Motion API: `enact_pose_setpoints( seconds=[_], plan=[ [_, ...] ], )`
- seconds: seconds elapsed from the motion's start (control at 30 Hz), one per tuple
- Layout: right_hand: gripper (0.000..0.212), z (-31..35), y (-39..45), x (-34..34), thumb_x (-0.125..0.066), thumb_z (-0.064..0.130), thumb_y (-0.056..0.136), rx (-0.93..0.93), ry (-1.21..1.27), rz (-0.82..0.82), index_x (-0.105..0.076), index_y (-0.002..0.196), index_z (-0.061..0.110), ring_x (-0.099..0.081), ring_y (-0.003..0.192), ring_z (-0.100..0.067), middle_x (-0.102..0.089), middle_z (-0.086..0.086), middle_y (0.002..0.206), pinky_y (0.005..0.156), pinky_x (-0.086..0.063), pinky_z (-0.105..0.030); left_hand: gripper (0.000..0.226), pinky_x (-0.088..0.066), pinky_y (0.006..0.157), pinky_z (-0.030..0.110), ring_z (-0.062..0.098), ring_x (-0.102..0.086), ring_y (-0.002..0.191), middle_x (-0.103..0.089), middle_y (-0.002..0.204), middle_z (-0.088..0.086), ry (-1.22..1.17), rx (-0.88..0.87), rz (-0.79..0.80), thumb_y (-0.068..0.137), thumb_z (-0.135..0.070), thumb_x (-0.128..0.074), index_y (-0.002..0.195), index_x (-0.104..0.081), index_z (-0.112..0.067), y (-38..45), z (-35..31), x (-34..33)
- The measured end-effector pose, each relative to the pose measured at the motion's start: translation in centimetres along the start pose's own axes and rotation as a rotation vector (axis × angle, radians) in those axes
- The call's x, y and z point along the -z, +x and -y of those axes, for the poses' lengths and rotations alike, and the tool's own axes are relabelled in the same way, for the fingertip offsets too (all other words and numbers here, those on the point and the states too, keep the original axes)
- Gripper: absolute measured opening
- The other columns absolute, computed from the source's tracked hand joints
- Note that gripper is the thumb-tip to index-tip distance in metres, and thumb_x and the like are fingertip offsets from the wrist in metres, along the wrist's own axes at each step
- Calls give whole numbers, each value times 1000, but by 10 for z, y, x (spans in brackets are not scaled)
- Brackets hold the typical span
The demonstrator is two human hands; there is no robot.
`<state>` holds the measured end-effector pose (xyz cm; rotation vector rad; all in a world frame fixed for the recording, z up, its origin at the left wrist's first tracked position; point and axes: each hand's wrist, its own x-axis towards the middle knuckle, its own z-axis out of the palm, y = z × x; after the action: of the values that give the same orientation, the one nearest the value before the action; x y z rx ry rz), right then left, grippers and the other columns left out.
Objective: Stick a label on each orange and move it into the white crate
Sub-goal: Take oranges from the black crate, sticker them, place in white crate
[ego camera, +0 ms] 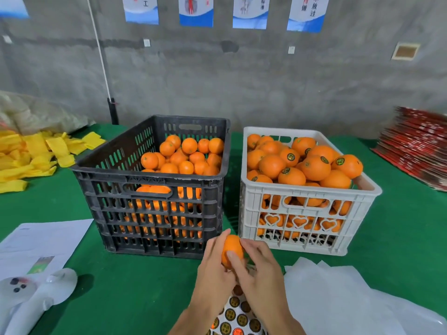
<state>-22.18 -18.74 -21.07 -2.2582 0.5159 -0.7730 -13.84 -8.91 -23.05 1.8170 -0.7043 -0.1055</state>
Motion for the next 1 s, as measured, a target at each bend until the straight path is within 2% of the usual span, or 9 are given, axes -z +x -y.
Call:
enact_pose_setpoints(
  seconds=[0.13, 0.23, 0.4, 0.53, 0.6, 0.7, 0.8, 0.9, 1.0],
  plan=[
    [72, 30, 37, 31, -69, 56, 89, 77, -182, -76, -49, 151, 24, -58, 125, -14, -58, 8, 141, 96, -48, -22, 81, -47, 84, 8, -14, -51, 114, -28, 149, -23, 139, -249, -28, 100, -10, -66, 150, -27, -60, 32, -47, 4],
    [74, 52, 85, 69, -75, 46, 90, 128, -221, -158, -47, 152, 16, -66, 114, -23, -67, -3, 131, 88, -55, -33, 95, -57, 81, 31, 6, -60, 104, -18, 160, -24, 191, -325, 12, 94, 8, -53, 158, -19, -53, 67, -93, 11],
    [67, 68, 181, 123, -61, 42, 101, 156, -303, -249, -37, 155, 10, -66, 108, -30, -68, -11, 122, 78, -53, -39, 78, -49, 108, 36, 12, -51, 135, -6, 171, -19, 293, -507, 103, 103, -6, -54, 165, -19, -37, 133, -170, 24],
    [59, 57, 244, 145, -48, 34, 108, 153, -496, -181, -34, 157, 5, -36, 149, -31, -36, -17, 162, 118, -30, -39, 54, -51, 103, 45, 23, -63, 119, -35, 155, -9, 353, -558, 72, 104, -18, -60, 153, -42, -27, 169, -197, 44],
    [56, 50, 257, 140, -45, 35, 109, 194, -590, -141, -37, 156, 7, -29, 153, -28, -30, -14, 166, 124, -23, -37, 45, -53, 98, 40, 20, -63, 115, -44, 145, -8, 411, -542, 32, 103, -22, -61, 146, -48, -27, 183, -189, 61],
    [49, 55, 260, 111, -51, 32, 106, 319, -515, -142, -49, 151, 11, -38, 147, -23, -44, -8, 159, 122, -24, -32, 40, -49, 95, 35, 27, -61, 118, -54, 135, 3, 601, -348, -8, 102, -21, -62, 141, -53, -21, 221, -159, 101],
    [42, 75, 260, 73, -57, 30, 104, 371, -301, -54, -59, 142, 12, -47, 140, -21, -57, -6, 148, 118, -28, -26, 51, -48, 100, 37, 32, -58, 129, -58, 138, 13, 802, 29, 113, 99, -19, -65, 147, -50, -14, 266, -122, 149],
    [37, 101, 262, 38, -56, 27, 105, 366, -76, 54, -62, 139, 14, -53, 134, -15, -62, -2, 142, 109, -31, -14, 57, -56, 88, 40, 34, -67, 113, -60, 134, 15, 887, 315, 215, 95, -18, -68, 148, -46, -12, 299, -82, 195],
    [35, 120, 268, 11, -52, 29, 107, 338, 48, 165, -62, 140, 21, -54, 130, -9, -62, 6, 140, 107, -38, -17, 66, -59, 81, 44, 37, -69, 91, -55, 142, 29, 729, 545, 271, 94, -6, -68, 152, -37, -15, 326, -43, 234]
  ],
)
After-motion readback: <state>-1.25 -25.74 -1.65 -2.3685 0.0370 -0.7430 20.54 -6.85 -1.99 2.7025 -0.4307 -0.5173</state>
